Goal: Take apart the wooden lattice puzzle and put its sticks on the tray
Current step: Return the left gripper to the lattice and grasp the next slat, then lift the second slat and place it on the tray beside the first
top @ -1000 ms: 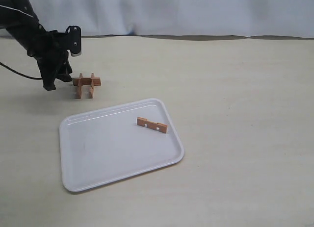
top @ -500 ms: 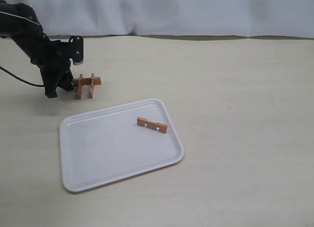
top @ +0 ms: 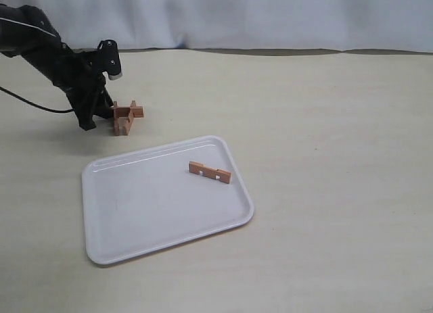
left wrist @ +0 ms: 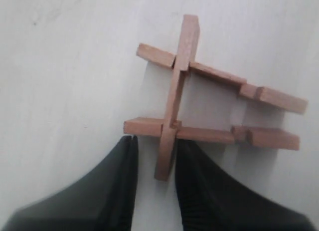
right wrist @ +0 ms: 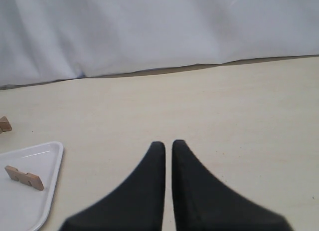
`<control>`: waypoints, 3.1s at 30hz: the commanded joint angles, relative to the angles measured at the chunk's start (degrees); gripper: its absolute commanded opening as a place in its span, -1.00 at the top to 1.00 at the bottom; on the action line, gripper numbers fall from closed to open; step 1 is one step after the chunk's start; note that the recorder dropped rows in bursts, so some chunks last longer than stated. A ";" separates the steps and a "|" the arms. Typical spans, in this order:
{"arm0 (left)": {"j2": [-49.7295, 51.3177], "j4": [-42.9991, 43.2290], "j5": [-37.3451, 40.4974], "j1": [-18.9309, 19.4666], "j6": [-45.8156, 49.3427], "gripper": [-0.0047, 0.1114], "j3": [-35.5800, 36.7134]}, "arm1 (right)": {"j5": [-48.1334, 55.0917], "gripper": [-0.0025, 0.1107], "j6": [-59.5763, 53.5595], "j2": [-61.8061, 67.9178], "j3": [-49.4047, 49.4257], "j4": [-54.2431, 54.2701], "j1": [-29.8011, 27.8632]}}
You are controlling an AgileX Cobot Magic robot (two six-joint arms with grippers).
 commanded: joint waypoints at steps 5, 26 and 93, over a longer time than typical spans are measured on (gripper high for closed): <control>0.09 -0.82 0.17 -0.09 -0.04 0.46 -0.03 | -0.48 0.87 0.01 -0.21 0.20 -0.05 -0.03; -1.69 2.00 6.45 -0.09 -0.16 0.92 -0.03 | -0.48 0.87 0.01 -0.21 0.20 -0.05 -0.03; -4.62 3.46 18.34 -24.66 1.06 0.92 -0.03 | -0.48 0.87 0.01 -0.21 0.20 -0.05 -0.03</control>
